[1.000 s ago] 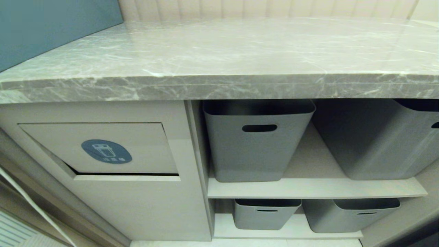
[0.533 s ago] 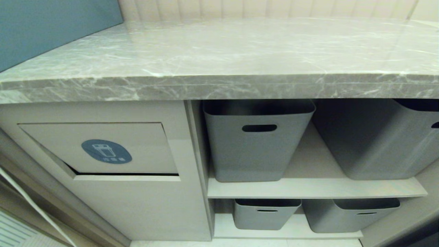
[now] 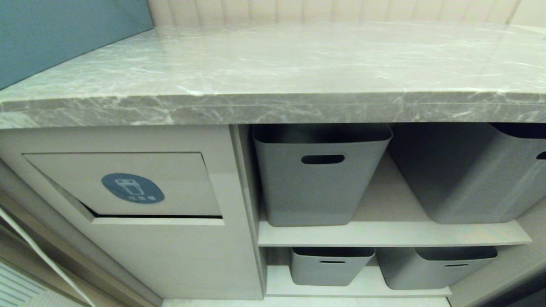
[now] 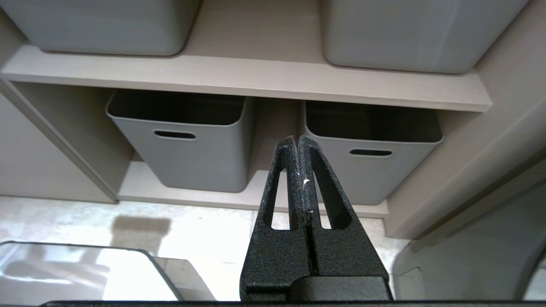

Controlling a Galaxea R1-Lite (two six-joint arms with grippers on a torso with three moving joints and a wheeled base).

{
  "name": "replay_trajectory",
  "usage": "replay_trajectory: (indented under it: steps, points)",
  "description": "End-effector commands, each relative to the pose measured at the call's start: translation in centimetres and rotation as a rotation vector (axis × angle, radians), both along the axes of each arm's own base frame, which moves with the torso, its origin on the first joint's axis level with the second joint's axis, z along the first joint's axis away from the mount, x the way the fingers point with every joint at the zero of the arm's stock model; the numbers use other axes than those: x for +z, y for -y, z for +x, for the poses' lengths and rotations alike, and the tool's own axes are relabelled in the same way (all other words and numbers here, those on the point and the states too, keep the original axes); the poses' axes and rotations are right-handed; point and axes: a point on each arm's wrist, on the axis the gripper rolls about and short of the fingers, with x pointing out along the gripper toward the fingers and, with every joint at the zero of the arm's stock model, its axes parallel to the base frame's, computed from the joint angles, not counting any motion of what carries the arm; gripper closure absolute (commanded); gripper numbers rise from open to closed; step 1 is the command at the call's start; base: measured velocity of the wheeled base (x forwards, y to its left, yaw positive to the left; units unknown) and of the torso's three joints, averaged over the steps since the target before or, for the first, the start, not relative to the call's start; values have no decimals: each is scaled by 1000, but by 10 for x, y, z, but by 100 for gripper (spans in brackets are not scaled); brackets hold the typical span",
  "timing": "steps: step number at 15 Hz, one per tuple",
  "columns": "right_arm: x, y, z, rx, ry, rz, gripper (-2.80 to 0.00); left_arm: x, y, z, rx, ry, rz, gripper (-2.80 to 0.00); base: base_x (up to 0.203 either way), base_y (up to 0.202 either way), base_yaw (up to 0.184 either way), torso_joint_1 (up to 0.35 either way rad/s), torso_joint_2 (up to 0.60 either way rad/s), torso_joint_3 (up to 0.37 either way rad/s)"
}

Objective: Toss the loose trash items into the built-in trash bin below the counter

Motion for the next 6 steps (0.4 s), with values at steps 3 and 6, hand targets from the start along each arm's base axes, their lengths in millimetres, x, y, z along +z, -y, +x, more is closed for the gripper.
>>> replay_trajectory:
  steps: [3, 6]
  points:
    - [0, 0, 0, 8, 0, -20, 0, -1, 0, -2, 2, 26, 3, 0, 0, 0, 0, 0, 0, 0]
    - [0, 0, 0, 1, 0, -1, 0, -1, 0, -2, 5, 24, -10, 0, 0, 0, 0, 0, 0, 0]
